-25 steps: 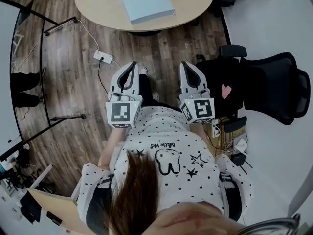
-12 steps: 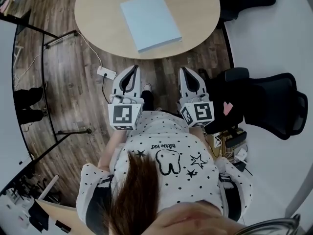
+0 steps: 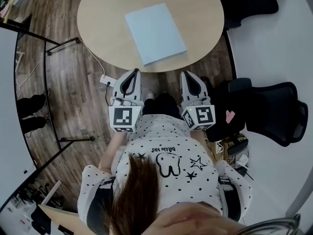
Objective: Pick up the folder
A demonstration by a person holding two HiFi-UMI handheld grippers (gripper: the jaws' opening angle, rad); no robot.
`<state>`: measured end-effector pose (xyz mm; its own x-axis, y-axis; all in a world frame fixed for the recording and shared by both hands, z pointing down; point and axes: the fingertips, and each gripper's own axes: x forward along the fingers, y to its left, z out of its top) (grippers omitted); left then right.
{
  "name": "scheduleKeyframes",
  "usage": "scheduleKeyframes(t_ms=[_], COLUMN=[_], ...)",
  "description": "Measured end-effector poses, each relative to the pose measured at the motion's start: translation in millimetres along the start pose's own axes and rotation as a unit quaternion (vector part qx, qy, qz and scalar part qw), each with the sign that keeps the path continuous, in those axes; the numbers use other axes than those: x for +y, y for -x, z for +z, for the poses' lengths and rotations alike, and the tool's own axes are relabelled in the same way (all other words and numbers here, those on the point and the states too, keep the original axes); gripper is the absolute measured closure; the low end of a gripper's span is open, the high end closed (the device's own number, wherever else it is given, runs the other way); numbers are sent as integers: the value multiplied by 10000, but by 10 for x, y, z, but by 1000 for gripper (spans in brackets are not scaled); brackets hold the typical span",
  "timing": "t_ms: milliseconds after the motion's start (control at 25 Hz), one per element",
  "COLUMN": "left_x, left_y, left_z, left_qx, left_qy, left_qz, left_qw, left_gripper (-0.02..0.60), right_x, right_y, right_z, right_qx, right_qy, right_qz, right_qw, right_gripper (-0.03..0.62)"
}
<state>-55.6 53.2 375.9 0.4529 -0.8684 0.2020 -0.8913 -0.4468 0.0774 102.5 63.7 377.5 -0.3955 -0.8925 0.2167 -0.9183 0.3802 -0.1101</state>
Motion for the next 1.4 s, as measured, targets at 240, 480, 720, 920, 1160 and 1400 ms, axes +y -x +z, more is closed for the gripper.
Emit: scheduleKeyframes(t_ms=[240,480,720,920,1160,1400], left_x=[154,237,360,352,394,496], left_y=[-144,-458,-906,-1255,-1496,-1542], left_z=[44,74,156,275,256,248], left_qx=[-68,-17,30,-66,-28,11], left_qy=[55,142,323,346,322,313], left_qz=[244,423,758,985,1264,1378], left_qw=[9997,9990,9966,9945,9915,9900], left_gripper=[565,565,565,565,565,565], right_x=[-99,-287,-602,-951,-1221,-1295], right_y=[-235,-589,-1039,-1330,-1623,-1753], right_z=[29,89,282,386,450,455], right_qx=[41,158,160,179,190,254], right_qy=[-22,-2,68,140,198,158], right_qz=[154,430,719,905,1078,1094], right_qw=[9999,9989,9973,9956,9938,9935], right_gripper=[589,588,588,589,589,588])
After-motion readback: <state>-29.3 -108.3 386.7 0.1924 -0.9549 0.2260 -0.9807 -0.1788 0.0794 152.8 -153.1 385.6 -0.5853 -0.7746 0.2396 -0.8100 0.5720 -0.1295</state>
